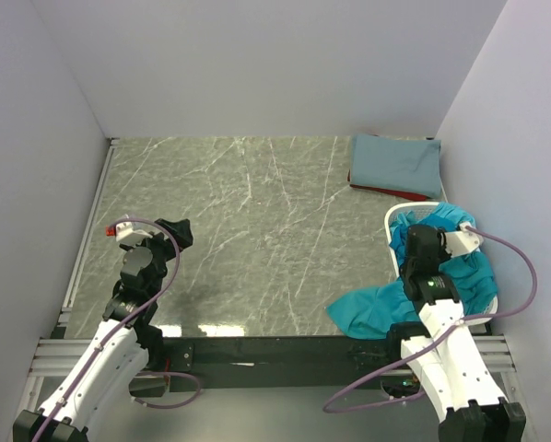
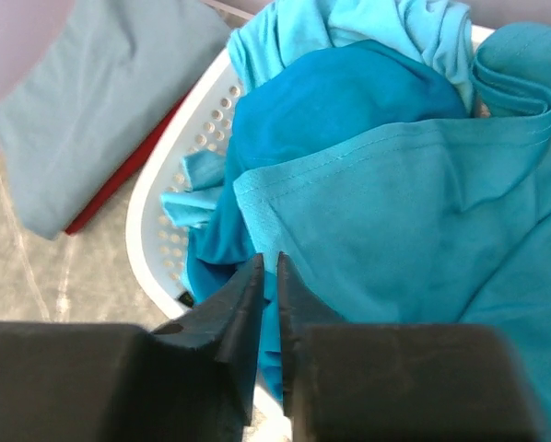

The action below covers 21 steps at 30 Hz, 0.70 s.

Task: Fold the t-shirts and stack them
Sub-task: Grab the tshirt from the pile

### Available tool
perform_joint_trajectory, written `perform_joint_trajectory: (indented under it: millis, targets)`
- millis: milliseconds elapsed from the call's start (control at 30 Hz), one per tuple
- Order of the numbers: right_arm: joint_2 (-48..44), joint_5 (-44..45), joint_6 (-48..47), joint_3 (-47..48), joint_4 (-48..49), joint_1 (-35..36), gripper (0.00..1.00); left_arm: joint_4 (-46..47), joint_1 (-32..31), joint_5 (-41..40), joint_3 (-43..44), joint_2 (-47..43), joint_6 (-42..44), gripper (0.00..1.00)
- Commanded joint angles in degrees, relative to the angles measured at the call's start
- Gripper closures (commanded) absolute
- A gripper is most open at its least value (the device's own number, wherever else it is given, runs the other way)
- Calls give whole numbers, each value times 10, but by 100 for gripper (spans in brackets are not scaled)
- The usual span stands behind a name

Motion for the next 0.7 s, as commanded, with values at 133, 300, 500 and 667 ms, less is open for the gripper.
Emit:
perform_joint_trajectory:
  millis: [133,300,500,667]
  targets:
    - [65,29,8,18,-5,-10,46,8,3,10,12,-5,-4,1]
    - [91,14,2,18,9,-29,41,12,3,11,8,-7,-4,1]
    - [109,-26,-11,18,26,-53,83,11,3,6,6,-11,-4,1]
    - [59,-26,-32,42,-13,-54,100,8,3,5,7,-17,-4,1]
